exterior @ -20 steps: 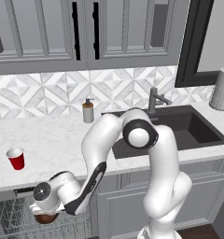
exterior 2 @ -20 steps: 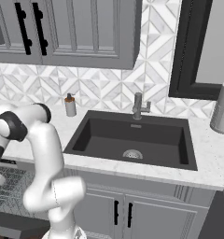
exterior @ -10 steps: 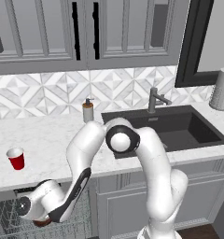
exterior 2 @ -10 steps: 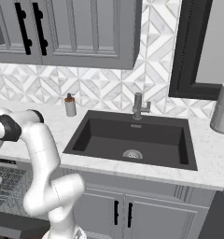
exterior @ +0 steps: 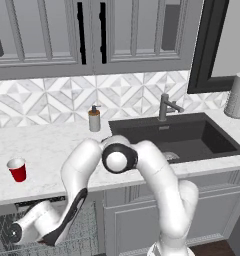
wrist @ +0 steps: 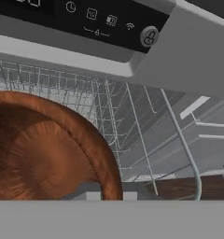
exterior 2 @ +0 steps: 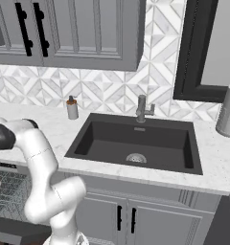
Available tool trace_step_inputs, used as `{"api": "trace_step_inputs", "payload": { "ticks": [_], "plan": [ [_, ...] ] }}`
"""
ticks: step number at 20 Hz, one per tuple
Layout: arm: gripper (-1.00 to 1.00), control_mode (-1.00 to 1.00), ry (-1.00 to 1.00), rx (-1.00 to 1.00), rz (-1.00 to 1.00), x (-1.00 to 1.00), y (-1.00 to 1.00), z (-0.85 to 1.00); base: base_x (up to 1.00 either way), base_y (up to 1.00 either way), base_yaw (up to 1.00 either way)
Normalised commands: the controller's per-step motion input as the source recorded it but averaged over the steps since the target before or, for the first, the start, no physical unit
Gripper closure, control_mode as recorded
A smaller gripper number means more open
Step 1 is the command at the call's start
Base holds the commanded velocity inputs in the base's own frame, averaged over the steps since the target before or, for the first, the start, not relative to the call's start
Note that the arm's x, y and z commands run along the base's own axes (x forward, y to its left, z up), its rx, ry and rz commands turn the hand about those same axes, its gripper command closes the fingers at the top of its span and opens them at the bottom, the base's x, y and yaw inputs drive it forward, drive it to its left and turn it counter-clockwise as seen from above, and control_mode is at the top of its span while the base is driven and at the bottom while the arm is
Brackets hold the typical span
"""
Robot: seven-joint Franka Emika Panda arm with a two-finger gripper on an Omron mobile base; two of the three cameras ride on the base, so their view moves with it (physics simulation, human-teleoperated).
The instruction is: Pick up the cup and bowl from the counter, place them in the dishwasher, and close the dishwasher door.
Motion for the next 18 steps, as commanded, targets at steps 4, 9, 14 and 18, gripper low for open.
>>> {"api": "trace_step_inputs", "payload": {
  "ticks": [4, 9, 14, 18],
  "plan": [
    [1.0, -1.0, -0.17, 0.0, -0.06, -0.04, 0.0, -0.43, 0.0, 0.0, 0.0],
    [1.0, -1.0, -0.16, 0.04, -0.04, 0.0, 0.0, -0.32, 0.0, 0.0, 0.0],
    [1.0, -1.0, -0.11, 0.21, -0.02, -0.03, -0.02, -0.35, 0.0, 0.0, 0.0],
    [1.0, -1.0, -0.08, 0.3, -0.02, -0.01, -0.15, -0.38, 0.0, 0.0, 0.0]
  ]
}}
